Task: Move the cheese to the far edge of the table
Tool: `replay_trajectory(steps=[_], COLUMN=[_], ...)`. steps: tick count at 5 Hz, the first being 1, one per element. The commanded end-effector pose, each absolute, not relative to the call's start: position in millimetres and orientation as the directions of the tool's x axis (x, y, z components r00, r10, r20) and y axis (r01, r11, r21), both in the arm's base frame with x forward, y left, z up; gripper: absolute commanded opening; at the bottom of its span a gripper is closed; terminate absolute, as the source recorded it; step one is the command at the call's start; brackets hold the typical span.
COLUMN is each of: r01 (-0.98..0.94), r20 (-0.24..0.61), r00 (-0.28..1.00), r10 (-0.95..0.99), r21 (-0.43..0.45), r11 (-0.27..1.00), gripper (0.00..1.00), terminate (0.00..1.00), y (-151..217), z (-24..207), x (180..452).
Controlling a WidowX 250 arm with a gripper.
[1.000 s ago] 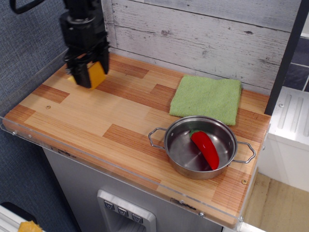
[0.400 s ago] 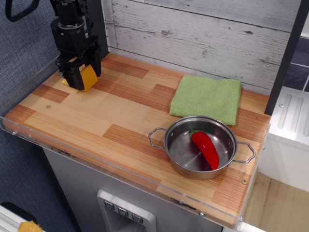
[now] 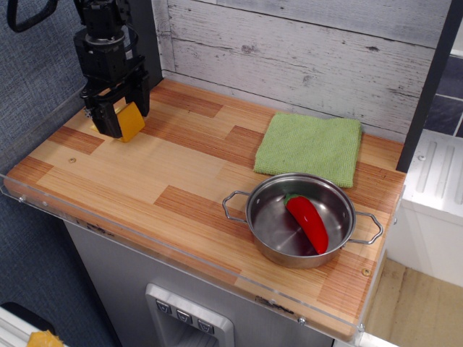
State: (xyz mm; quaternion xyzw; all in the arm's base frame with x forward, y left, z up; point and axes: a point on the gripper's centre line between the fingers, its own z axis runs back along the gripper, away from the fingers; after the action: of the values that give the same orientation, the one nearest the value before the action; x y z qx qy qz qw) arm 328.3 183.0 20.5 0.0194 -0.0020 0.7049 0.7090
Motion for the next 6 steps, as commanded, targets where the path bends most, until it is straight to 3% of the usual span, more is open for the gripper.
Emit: replay_trajectory(steps=[1,3,5,6], r01=[-0.999,-0.999,-0.99,-0.982], r20=[0.096,0.208,0.16,0.169], r00=[-0.007,0.032,0.129,0.175], r10=[0.995,0.978,0.979,0.97], r21=[-0.034,0.002,0.085,0.099], r11=[-0.004,0.032,0.117,0.16], gripper=[1.0,1.0,1.0,1.0], terminate=[0.0,0.0,0.0,0.0], y=[195.7,188.2,161.4,151.0], z=[50.7,93.2,141.5,153.9], x=[328.1,313.5,294.5,285.7])
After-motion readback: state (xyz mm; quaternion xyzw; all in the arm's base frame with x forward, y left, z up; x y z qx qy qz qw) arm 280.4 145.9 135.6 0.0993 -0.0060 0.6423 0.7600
